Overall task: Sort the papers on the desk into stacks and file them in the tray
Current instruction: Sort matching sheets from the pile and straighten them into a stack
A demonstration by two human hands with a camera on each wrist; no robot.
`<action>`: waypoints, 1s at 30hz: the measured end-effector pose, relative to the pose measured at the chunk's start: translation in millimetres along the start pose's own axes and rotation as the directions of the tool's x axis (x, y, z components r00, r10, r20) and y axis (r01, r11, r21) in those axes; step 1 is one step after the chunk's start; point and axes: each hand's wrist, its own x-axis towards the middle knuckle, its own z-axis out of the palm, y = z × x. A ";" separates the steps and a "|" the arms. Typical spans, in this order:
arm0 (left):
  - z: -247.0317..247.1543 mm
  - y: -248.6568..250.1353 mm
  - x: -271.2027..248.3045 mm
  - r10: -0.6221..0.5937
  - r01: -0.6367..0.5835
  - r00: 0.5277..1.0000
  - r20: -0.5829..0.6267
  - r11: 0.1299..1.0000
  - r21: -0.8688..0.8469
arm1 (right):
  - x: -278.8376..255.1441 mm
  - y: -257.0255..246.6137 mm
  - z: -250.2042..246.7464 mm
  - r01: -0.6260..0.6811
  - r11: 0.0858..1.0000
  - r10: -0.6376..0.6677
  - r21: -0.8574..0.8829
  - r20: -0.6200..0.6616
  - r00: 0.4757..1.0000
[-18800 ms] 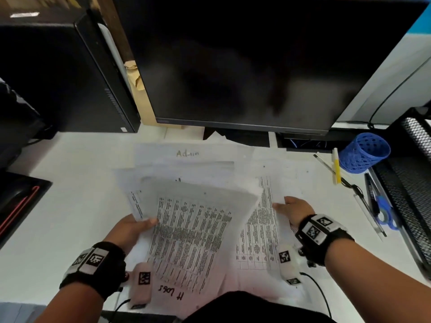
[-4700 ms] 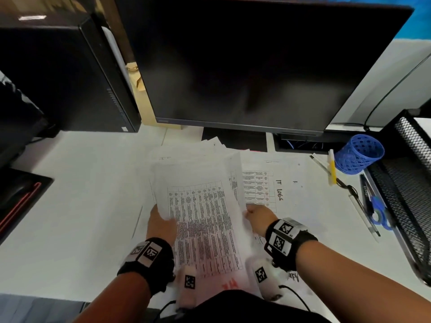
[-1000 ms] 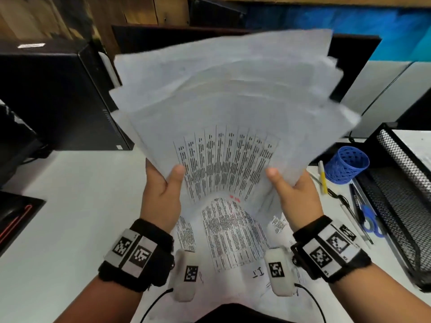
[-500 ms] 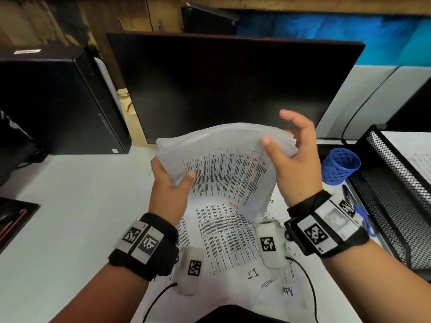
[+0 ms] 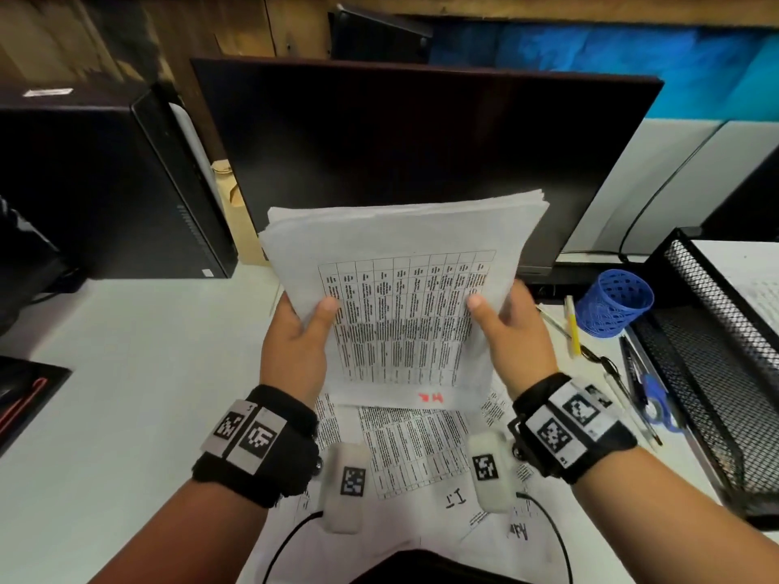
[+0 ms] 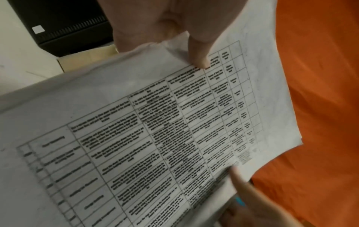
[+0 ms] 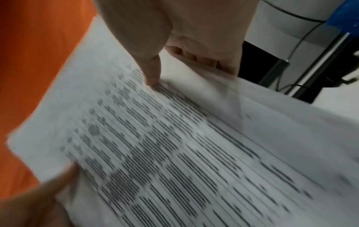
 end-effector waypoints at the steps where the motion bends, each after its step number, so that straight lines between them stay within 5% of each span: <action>1: 1.3 -0.5 -2.7 0.002 -0.002 1.000 0.016 1.000 -0.007 | -4.3 6.9 3.0 -0.048 0.999 0.048 0.004 0.006 0.999; 9: 11.1 -1.7 -18.2 0.055 -0.052 0.998 0.026 0.993 -0.105 | -22.4 9.0 13.1 0.041 0.995 -0.032 0.091 -0.103 0.994; 22: 15.9 -36.0 -1.6 -0.122 0.122 0.993 -0.003 0.990 0.067 | -27.1 39.5 19.7 -0.120 0.993 0.120 0.017 -0.032 0.992; 30: 20.6 -17.9 -0.6 -0.084 0.085 0.996 0.035 0.996 -0.038 | -36.2 66.3 -12.6 -0.203 0.979 0.203 -0.017 0.016 0.979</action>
